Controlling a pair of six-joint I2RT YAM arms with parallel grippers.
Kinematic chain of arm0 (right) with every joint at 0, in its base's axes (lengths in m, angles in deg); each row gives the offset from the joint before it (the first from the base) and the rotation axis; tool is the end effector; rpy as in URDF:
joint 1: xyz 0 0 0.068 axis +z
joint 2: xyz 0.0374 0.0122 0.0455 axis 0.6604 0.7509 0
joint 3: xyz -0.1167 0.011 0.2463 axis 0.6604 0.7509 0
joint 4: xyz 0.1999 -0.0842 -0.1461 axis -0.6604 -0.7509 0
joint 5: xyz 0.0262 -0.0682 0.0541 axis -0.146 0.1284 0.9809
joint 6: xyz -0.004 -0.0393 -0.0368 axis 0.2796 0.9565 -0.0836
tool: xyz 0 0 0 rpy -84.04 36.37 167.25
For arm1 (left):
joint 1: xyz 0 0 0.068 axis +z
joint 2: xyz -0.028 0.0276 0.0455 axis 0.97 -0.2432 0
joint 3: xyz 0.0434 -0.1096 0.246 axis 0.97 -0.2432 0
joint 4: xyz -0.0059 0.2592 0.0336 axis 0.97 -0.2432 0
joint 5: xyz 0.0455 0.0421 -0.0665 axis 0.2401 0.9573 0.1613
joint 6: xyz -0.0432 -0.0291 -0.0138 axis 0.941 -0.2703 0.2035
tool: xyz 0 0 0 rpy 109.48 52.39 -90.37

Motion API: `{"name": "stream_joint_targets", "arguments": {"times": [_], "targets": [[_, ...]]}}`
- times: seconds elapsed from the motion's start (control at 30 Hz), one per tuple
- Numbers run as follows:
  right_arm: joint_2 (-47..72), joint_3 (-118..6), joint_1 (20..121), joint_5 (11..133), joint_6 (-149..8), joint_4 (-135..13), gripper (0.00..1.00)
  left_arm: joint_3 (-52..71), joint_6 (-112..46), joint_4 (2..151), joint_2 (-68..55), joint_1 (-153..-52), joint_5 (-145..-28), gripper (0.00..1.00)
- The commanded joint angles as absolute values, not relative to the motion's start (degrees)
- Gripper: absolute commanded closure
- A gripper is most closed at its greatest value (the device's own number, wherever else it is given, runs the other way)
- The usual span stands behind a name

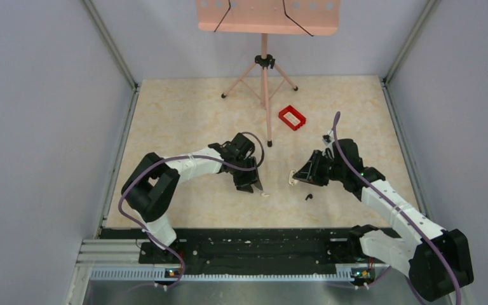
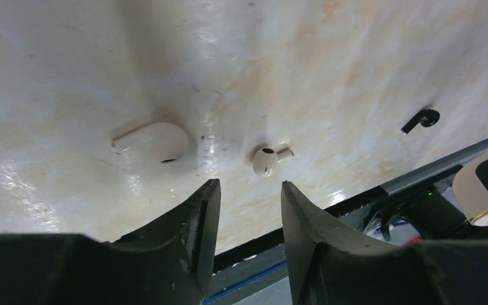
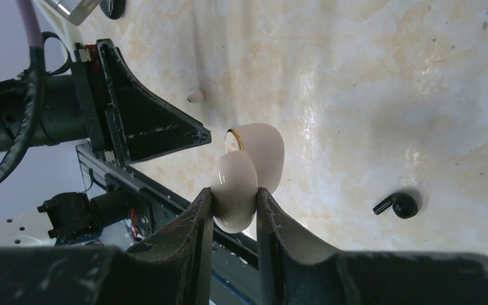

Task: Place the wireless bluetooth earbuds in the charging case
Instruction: Adjust the left earbud at the center of the board.

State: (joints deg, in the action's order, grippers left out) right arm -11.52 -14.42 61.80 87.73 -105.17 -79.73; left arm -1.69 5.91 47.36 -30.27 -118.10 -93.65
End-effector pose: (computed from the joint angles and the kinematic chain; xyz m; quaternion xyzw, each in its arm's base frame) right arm 0.1874 0.0849 0.2222 0.0845 0.8965 0.3607 0.2428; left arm 0.2429 -0.2330 0.1720 -0.0409 0.9675 -0.2444 0.0507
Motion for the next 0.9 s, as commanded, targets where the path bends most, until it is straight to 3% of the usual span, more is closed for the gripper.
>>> {"name": "stream_joint_targets", "arguments": {"times": [0.0, 0.87], "targets": [[-12.6, -14.7, 61.6, 88.8, -104.6, -78.1, 1.00, -3.9, 10.9, 53.7, -30.1, -116.4, -99.4, 0.55], [-13.9, -14.7, 61.6, 88.4, -104.6, -79.0, 1.00, -4.7, 16.8, 57.3, -35.9, -115.8, -104.5, 0.63]]}}
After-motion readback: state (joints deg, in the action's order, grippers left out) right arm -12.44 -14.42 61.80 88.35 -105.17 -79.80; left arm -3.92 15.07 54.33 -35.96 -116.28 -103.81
